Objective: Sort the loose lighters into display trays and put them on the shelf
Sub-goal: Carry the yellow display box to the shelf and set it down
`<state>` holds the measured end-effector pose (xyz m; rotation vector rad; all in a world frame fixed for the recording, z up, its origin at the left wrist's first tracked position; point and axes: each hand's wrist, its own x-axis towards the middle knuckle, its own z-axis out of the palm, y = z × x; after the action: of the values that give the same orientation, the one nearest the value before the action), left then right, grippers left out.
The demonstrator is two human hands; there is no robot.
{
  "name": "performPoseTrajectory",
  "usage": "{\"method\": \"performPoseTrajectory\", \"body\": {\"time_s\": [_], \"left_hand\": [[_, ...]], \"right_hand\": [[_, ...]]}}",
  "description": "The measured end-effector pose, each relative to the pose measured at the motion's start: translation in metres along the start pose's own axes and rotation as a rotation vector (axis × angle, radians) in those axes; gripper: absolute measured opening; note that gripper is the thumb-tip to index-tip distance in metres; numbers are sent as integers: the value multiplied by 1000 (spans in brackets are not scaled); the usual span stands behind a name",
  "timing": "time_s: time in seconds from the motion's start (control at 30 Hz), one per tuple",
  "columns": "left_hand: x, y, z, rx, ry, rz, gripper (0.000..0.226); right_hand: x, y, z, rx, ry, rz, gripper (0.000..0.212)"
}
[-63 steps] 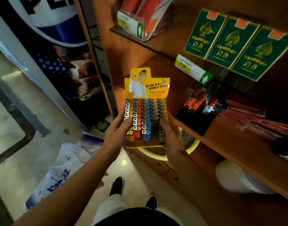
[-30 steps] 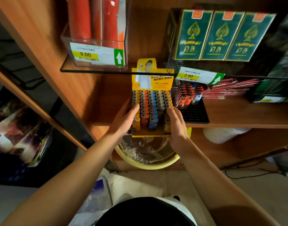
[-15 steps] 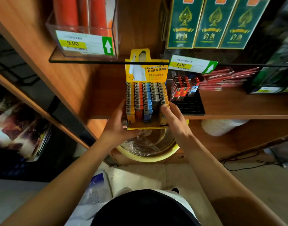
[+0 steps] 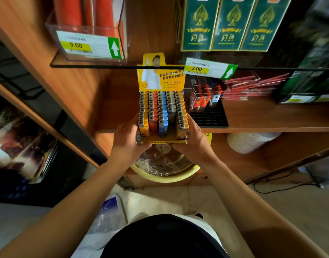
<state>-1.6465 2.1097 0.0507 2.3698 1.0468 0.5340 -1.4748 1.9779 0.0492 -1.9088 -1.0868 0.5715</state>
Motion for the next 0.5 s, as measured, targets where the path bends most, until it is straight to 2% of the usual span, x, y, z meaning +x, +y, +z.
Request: {"method": "performPoseTrajectory", "body": {"time_s": [0.13,0.3,0.5], "left_hand": [[0,0,-1,44,2,-3,64],[0,12,-5,-12,-15,1,50],[17,12,-1,-47,-78,-20,41]], "right_hand": [[4,8,3,-228,83,-77,91],[6,15,2,-447,167,-85,94],[16,18,-6,-513,202,-119,91]]}}
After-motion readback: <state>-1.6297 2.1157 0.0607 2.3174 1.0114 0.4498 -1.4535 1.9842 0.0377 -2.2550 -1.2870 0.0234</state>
